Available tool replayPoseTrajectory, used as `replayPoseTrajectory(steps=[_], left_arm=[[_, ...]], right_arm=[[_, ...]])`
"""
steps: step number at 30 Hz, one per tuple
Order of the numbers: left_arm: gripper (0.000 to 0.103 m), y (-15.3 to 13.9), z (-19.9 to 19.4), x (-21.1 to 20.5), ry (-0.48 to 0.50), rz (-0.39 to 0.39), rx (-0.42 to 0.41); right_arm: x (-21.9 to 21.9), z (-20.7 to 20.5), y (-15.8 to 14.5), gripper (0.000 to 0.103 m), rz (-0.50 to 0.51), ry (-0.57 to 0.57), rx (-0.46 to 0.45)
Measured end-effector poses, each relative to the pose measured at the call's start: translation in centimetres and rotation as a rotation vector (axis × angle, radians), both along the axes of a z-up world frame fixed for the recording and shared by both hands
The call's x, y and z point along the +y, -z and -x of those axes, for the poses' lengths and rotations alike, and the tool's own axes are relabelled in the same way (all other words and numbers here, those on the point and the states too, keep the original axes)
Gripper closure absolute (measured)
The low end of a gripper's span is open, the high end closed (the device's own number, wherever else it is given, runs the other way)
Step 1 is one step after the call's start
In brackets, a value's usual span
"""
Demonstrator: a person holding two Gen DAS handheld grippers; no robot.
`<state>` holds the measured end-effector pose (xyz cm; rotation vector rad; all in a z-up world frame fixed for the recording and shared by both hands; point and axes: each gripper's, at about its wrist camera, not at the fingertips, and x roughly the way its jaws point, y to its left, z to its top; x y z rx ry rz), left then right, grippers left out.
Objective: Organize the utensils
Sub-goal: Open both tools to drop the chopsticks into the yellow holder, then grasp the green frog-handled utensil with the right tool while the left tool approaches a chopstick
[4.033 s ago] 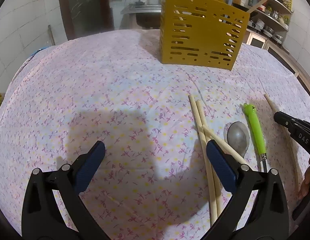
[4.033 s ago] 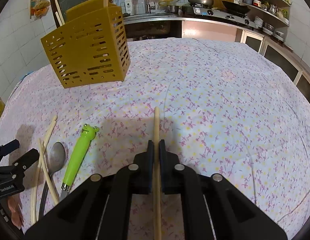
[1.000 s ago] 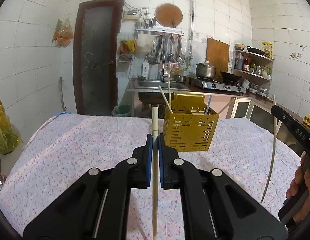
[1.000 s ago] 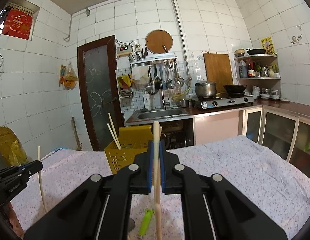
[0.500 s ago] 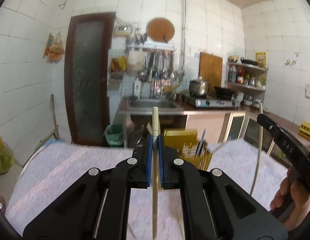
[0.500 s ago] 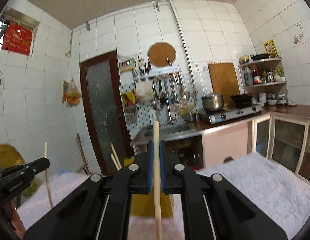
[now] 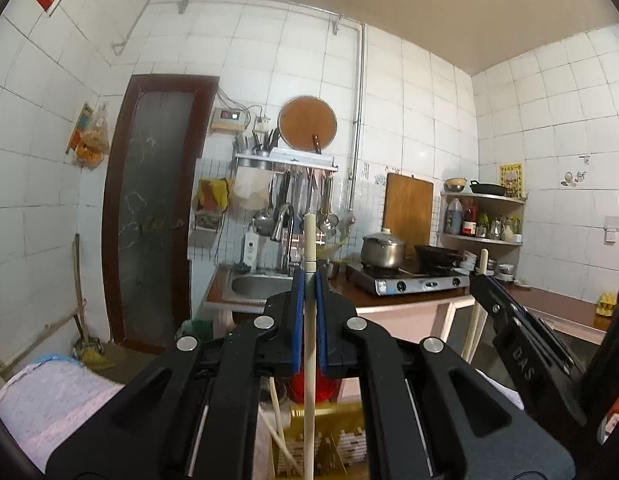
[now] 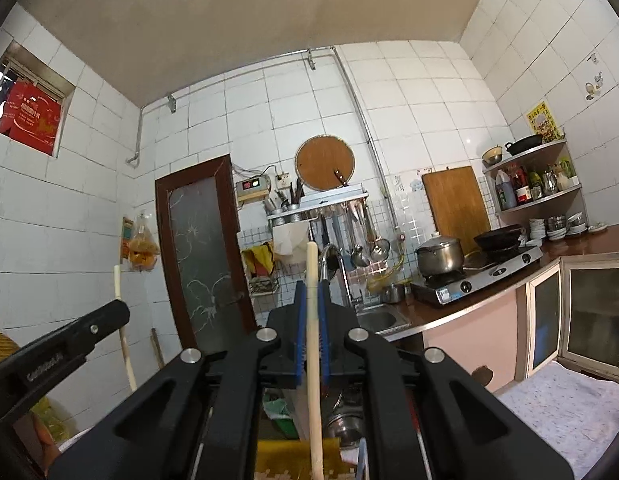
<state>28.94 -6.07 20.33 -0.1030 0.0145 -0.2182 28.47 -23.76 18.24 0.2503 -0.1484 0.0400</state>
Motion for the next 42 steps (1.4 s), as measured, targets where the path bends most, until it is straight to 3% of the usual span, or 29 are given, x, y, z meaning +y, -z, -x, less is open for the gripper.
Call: replayPoseTrajectory(steps=[7, 11, 18, 22, 23, 24, 25, 27, 29, 34, 37, 42], left_arm=[[0.099, 3.5, -4.8, -0.3, -0.021, -0.003, -0.004], [0.099, 5.5, -7.1, -0.5, -0.016, 0.005, 0.042], [0.099, 8.2, -7.9, -0.5, -0.025, -0.008, 0.095], [0.096, 8.1, -7.7, 0.1, -0.022, -0.015, 0.146], [0.088, 7.8, -7.5, 0.3, -0.019, -0.015, 0.169], [0.072, 7.5, -7.0, 0.7, -0.028, -0.013, 0.184], [0.063, 7.2, -6.6, 1.1, -0.037, -0.013, 0.196], [0.044, 6.4, -4.9, 2.3, -0.064, -0.008, 0.221], [0.037, 5.7, -3.5, 3.2, -0.075, -0.015, 0.245], [0.008, 4.5, 1.8, 5.9, -0.131, -0.014, 0.273], [0.005, 4.9, 4.4, 6.8, -0.158, -0.022, 0.291], [0.005, 7.7, 7.3, 7.6, -0.177, -0.068, 0.394]], right_arm=[[1.2, -3.3, 3.0, 0.097, 0.043, 0.038, -0.009], [1.7, -4.8, 4.3, 0.097, 0.067, 0.035, 0.016], [2.1, -5.7, 6.2, 0.097, 0.105, 0.022, 0.072], [1.9, -5.2, 6.1, 0.093, 0.131, 0.023, 0.126], [1.7, -4.9, 5.9, 0.087, 0.132, 0.029, 0.140], [1.5, -4.6, 5.7, 0.062, 0.130, 0.040, 0.158], [1.2, -4.3, 5.5, 0.044, 0.123, 0.049, 0.172], [0.3, -3.0, 4.8, 0.043, 0.114, 0.072, 0.202], [-0.5, -1.8, 4.2, 0.038, 0.119, 0.091, 0.234], [-2.3, 2.2, 3.2, 0.027, 0.105, 0.105, 0.302], [-2.8, 4.8, 3.5, 0.023, 0.127, 0.107, 0.352], [-3.4, 8.4, 5.3, 0.022, 0.139, 0.121, 0.432]])
